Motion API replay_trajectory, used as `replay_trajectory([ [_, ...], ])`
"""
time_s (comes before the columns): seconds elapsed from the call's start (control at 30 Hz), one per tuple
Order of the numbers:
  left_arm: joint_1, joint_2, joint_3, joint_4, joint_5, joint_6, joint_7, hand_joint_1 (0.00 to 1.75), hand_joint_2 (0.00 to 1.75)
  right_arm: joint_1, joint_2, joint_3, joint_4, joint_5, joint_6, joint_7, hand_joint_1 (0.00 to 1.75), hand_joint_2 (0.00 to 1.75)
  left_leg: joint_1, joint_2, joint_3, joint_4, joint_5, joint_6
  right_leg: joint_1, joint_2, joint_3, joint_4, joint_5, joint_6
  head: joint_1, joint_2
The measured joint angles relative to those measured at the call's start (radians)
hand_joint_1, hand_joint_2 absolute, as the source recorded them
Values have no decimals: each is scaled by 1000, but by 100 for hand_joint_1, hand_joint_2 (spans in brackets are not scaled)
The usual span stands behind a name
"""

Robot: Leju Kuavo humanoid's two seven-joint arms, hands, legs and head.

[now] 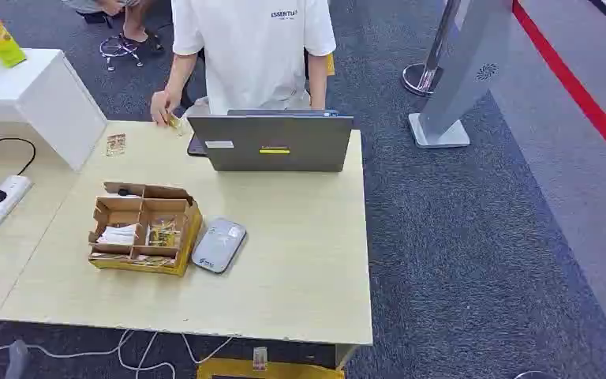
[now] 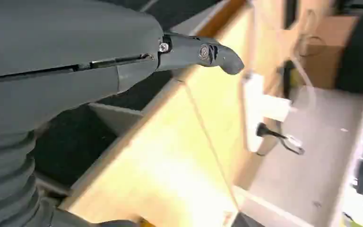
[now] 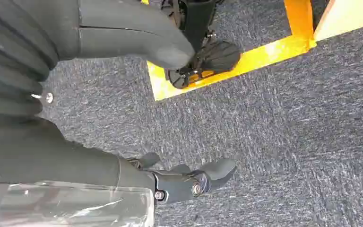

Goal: Pass the card to the sensor for recognition and then transmit it.

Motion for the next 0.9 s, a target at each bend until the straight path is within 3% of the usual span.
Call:
replay_trajectory([
  [0.17, -4, 5, -69, -135, -75, 85, -18, 0, 175, -8, 1, -17, 7, 35, 2, -1, 0, 175, 0, 0, 1, 0, 0, 0, 0, 0, 0, 0, 0, 0, -1, 0],
  [0.3, -29, 29, -132, -177, -167, 167, -18, 0, 175, -13, 1, -18, 12, 59, 3, -1, 0, 175, 0, 0, 1, 0, 0, 0, 0, 0, 0, 0, 0, 0, -1, 0],
  [0.6, -148, 87, -272, -159, -409, 281, 53, 0, 175, -28, 9, -18, 18, 101, 6, 8, 0, 175, 0, 0, 1, 0, 1, 0, 0, 1, 0, 0, 1, -1, -2, 0],
  [0.9, -292, 146, -406, -70, -646, 380, 139, 0, 175, -40, 16, -18, 22, 141, 17, 21, 0, 175, 0, 0, 1, 0, 1, -1, 0, 1, 1, 1, 2, 0, -2, 0],
])
